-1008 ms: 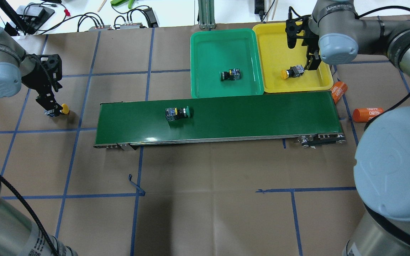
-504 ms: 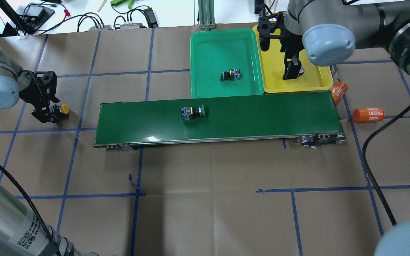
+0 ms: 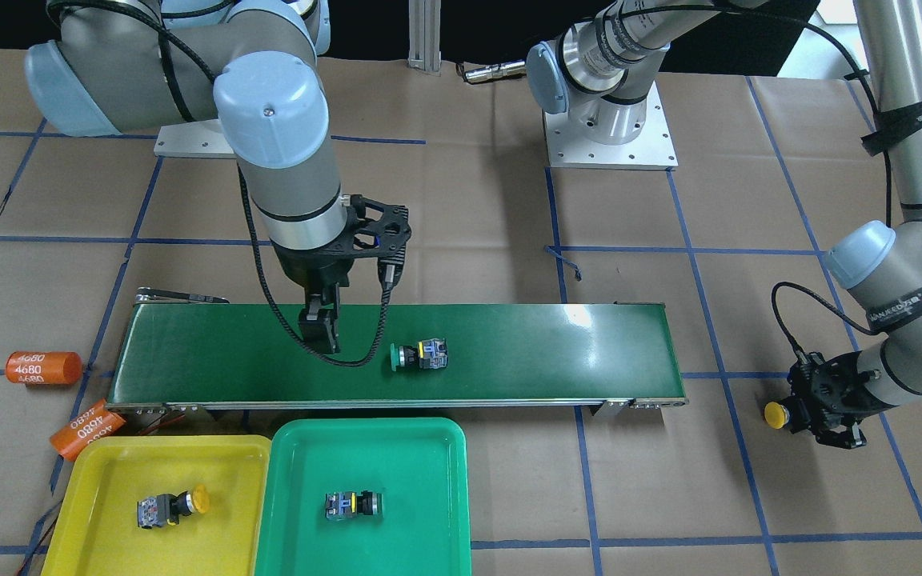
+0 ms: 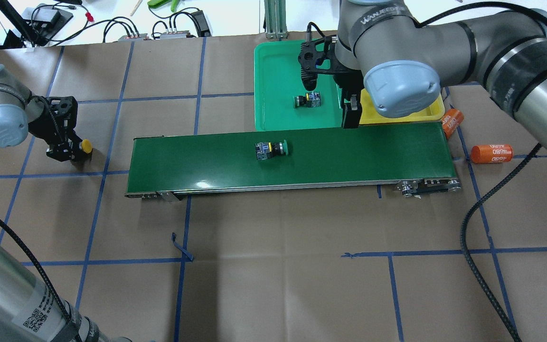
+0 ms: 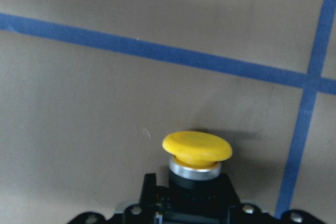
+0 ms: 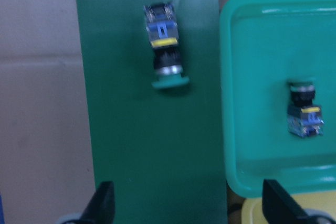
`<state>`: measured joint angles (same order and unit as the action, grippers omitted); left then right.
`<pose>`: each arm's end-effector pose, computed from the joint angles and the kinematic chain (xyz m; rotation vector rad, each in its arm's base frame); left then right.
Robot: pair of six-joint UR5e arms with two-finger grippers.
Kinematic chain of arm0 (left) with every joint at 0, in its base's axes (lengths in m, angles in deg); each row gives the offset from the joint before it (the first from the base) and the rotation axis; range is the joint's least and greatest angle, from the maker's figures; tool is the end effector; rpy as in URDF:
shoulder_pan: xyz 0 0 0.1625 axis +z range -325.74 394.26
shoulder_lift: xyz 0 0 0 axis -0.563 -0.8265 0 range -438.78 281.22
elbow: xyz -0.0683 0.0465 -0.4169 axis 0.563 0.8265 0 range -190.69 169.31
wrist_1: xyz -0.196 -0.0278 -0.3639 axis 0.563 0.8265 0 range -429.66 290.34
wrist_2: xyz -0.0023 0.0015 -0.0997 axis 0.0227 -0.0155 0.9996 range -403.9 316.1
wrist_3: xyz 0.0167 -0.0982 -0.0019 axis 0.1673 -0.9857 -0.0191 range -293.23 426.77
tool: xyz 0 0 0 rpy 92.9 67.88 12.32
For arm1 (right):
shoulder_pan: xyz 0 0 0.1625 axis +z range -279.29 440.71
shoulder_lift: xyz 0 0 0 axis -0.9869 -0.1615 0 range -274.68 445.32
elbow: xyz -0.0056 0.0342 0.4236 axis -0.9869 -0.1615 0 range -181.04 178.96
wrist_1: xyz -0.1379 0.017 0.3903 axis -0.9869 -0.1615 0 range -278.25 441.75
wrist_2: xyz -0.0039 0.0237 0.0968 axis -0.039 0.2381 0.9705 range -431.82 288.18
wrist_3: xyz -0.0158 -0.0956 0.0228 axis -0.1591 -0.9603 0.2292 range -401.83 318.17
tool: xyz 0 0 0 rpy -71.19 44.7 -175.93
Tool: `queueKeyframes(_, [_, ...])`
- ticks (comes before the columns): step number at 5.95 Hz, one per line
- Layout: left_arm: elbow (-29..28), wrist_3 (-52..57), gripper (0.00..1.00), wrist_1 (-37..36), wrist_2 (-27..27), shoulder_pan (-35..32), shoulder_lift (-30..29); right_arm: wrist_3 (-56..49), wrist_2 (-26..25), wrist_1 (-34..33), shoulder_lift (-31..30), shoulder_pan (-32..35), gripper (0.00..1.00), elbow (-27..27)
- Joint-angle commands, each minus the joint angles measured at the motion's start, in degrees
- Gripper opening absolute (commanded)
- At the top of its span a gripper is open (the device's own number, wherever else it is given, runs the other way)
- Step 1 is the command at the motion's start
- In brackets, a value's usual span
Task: Sort buttons by color to trays
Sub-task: 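Grasp a yellow button with the left gripper while the right gripper reaches over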
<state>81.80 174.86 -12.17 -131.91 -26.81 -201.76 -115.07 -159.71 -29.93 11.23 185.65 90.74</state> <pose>0.1923 -0.6309 0.1869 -1.9618 -2.3753 0.0207 0.2863 -0.5411 0.3599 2.1843 -2.2519 0.1236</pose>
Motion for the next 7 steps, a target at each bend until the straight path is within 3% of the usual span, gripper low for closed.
queueKeyframes(1, [0.15, -2.69, 0.0, 6.87, -0.14, -6.2, 7.0, 0.73, 2.9, -0.63, 3.06, 2.28, 1.0, 1.55])
queueKeyframes(3, [0.76, -11.99, 0.0, 14.54, 0.37, -17.27, 12.31, -7.46, 2.29, -2.9, 5.0, 1.85, 1.0, 3.49])
queueKeyframes(5, [7.66, -16.6, 0.0, 12.75, -0.14, -23.81, 14.43, -15.15, 0.19, -8.51, 5.01, -2.43, 1.0, 8.56])
queueKeyframes(6, [9.53, -17.3, 0.12, 9.42, -0.23, -23.65, 15.48, -15.96, 0.09, -11.94, 4.92, -5.59, 1.0, 10.85])
queueKeyframes(7, [10.86, -22.79, 0.82, 9.65, 0.37, -23.74, 16.19, -16.06, 0.09, -12.76, 4.75, -6.76, 1.0, 11.57])
